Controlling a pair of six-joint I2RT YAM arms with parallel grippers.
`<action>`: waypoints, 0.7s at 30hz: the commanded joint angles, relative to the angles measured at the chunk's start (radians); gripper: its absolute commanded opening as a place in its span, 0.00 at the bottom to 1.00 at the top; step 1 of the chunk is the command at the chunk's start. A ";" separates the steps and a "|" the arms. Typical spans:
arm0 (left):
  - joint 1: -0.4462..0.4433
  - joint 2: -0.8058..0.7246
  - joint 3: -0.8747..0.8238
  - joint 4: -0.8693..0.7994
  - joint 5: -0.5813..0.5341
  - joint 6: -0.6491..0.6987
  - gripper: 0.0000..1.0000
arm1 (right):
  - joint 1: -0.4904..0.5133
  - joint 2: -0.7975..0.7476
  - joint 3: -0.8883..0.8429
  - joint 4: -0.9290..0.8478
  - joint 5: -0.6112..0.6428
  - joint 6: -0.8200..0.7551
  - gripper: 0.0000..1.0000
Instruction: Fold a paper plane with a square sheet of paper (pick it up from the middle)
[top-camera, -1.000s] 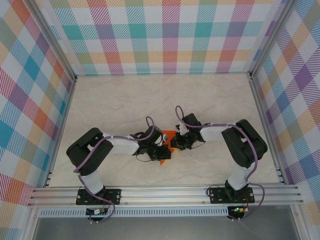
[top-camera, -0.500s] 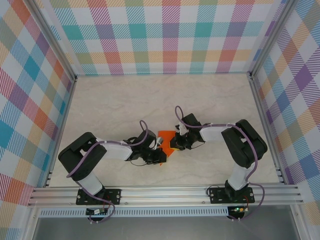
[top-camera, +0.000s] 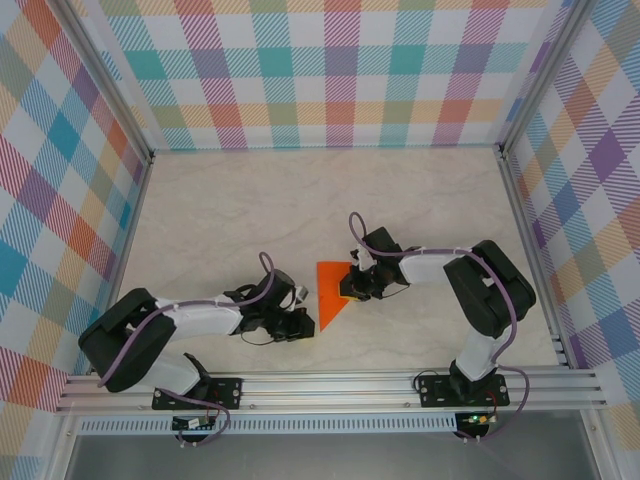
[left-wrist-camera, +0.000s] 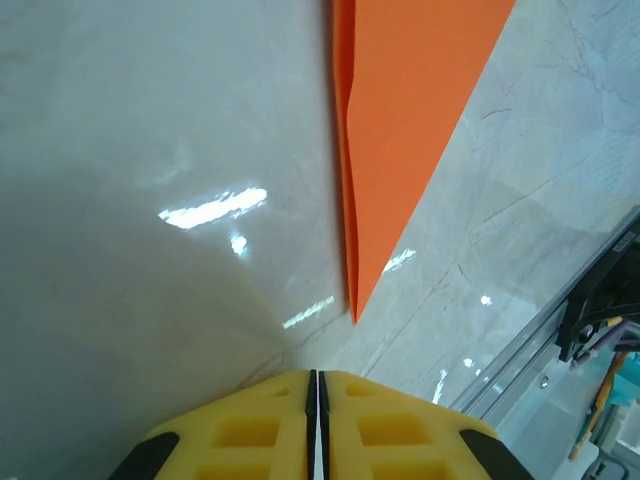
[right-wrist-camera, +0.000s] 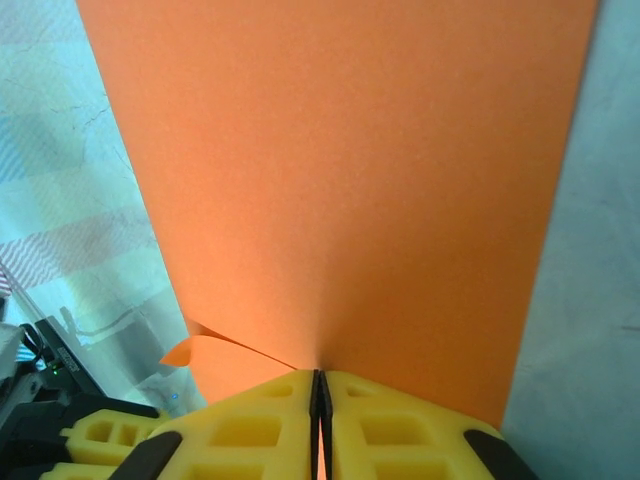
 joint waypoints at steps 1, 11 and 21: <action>0.018 -0.102 0.024 -0.109 -0.079 -0.007 0.13 | 0.004 -0.042 0.010 -0.109 0.055 0.014 0.14; 0.019 -0.041 0.266 -0.197 -0.177 0.061 0.16 | -0.040 -0.143 0.111 -0.252 0.116 -0.011 0.29; 0.019 0.163 0.362 -0.177 -0.181 0.063 0.15 | -0.078 -0.172 0.029 -0.212 0.048 -0.008 0.44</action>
